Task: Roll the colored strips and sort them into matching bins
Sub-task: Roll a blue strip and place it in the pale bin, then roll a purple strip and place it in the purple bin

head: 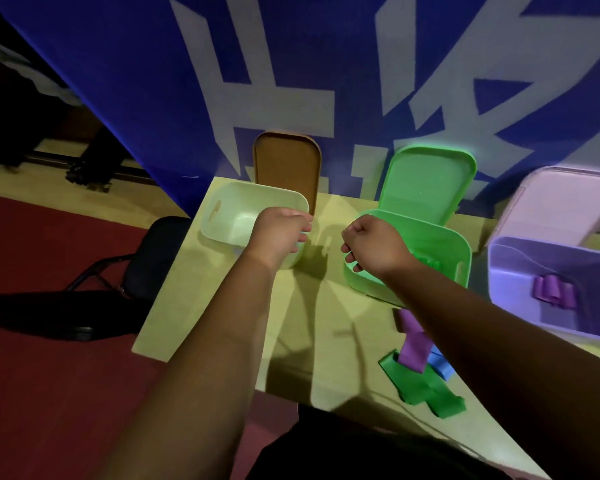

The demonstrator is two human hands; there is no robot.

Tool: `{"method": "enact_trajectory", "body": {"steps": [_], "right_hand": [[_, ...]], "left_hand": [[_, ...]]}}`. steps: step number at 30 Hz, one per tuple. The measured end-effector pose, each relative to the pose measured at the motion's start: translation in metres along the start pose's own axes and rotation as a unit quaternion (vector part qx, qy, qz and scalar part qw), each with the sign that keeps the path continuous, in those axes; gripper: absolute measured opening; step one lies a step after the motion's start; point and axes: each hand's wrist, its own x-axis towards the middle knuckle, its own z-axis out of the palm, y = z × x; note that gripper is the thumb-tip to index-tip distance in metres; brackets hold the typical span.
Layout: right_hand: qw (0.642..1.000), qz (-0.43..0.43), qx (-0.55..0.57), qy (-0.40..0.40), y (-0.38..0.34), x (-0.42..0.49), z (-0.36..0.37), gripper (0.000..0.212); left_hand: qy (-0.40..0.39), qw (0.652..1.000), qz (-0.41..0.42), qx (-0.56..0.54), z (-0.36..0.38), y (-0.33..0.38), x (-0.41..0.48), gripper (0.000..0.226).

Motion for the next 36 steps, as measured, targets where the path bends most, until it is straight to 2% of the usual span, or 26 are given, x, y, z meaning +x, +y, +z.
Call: {"method": "enact_trajectory", "body": {"steps": [6, 12, 16, 19, 23, 25, 27, 29, 32, 34, 36], "right_hand": [[0.999, -0.012, 0.03, -0.02, 0.049, -0.035, -0.041, 0.012], [0.995, -0.067, 0.032, -0.061, 0.11, -0.066, -0.084, 0.009], [0.994, -0.064, 0.015, -0.082, 0.156, -0.082, -0.108, 0.012], [0.997, -0.028, 0.012, -0.072, 0.189, -0.086, -0.12, 0.017], [0.99, 0.048, -0.096, -0.09, 0.229, -0.081, -0.13, 0.013], [0.988, 0.083, -0.031, -0.124, 0.241, -0.08, -0.13, 0.018], [0.982, 0.092, 0.06, -0.153, 0.247, -0.082, -0.132, 0.031], [0.981, 0.107, 0.08, -0.143, 0.253, -0.081, -0.13, 0.029], [0.983, 0.108, -0.071, -0.127, 0.262, -0.073, -0.124, 0.018], [0.977, 0.096, -0.131, -0.136, 0.264, -0.071, -0.121, 0.021], [0.975, 0.086, -0.12, -0.168, 0.267, -0.072, -0.121, 0.018]], "left_hand": [[0.001, 0.999, -0.035, 0.025, 0.056, -0.034, -0.049, 0.014], [-0.033, 0.994, -0.075, 0.071, 0.123, -0.084, -0.086, 0.02], [-0.065, 0.988, -0.101, 0.094, 0.165, -0.116, -0.104, 0.014], [-0.091, 0.983, -0.098, 0.124, 0.197, -0.135, -0.114, 0.013], [-0.069, 0.976, -0.076, 0.192, 0.23, -0.157, -0.115, 0.017], [-0.063, 0.973, -0.086, 0.205, 0.241, -0.164, -0.114, 0.056], [-0.055, 0.973, -0.09, 0.205, 0.248, -0.169, -0.114, 0.07], [-0.052, 0.971, -0.093, 0.215, 0.252, -0.171, -0.113, 0.063], [-0.07, 0.959, -0.082, 0.262, 0.255, -0.166, -0.116, 0.029], [-0.087, 0.952, -0.075, 0.282, 0.256, -0.167, -0.115, 0.03], [-0.09, 0.951, -0.073, 0.286, 0.256, -0.168, -0.115, 0.037]]}}
